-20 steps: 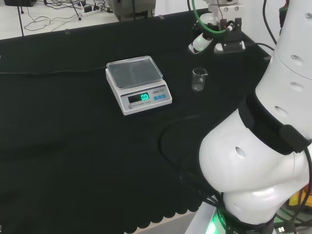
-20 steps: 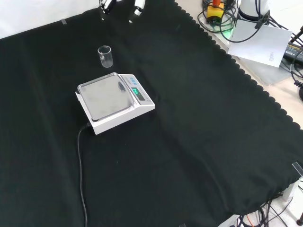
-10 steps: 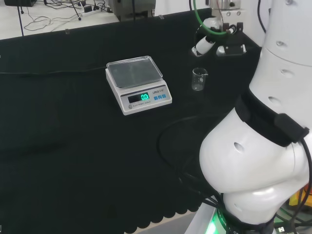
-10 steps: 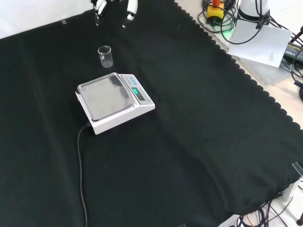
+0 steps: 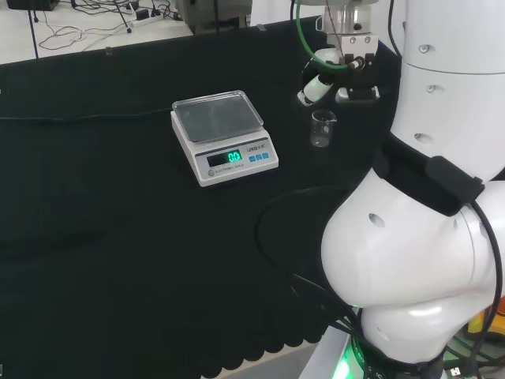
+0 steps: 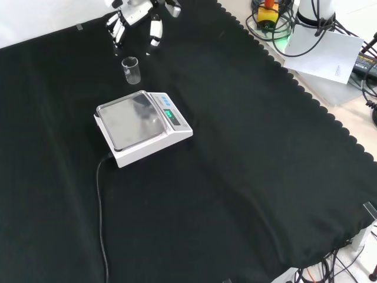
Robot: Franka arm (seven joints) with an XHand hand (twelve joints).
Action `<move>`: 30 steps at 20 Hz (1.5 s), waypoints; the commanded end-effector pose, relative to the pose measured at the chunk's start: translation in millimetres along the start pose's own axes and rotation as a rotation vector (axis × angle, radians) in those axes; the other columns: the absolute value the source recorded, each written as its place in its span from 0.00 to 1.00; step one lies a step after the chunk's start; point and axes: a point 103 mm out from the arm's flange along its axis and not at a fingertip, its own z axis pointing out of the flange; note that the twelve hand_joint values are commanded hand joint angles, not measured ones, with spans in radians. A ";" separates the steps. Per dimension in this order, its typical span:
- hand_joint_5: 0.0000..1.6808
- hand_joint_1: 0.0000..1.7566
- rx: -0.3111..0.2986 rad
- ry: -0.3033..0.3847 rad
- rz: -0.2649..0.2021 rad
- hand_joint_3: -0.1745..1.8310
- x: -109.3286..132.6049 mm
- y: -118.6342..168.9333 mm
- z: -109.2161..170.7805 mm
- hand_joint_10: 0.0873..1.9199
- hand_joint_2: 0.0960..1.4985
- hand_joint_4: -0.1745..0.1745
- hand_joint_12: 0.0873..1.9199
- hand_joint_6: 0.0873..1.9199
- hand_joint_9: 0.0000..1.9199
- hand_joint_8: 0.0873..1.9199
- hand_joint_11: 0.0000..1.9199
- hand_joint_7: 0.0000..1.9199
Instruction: Pick up the beaker.
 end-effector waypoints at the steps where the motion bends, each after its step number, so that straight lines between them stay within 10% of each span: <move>1: 0.30 0.40 0.045 0.042 -0.001 0.33 -5.9 13.9 5.9 0.38 0.47 0.52 0.74 0.07 0.25 0.32 0.00 0.21; 9: 0.13 0.31 0.254 -0.013 0.042 0.24 -18.4 13.5 28.2 0.27 0.38 0.58 0.61 0.00 0.00 0.25 0.00 0.01; 30: 0.16 0.34 0.222 0.019 0.049 0.18 -40.2 35.7 62.6 0.39 0.43 0.60 0.66 0.00 0.00 0.27 0.00 0.04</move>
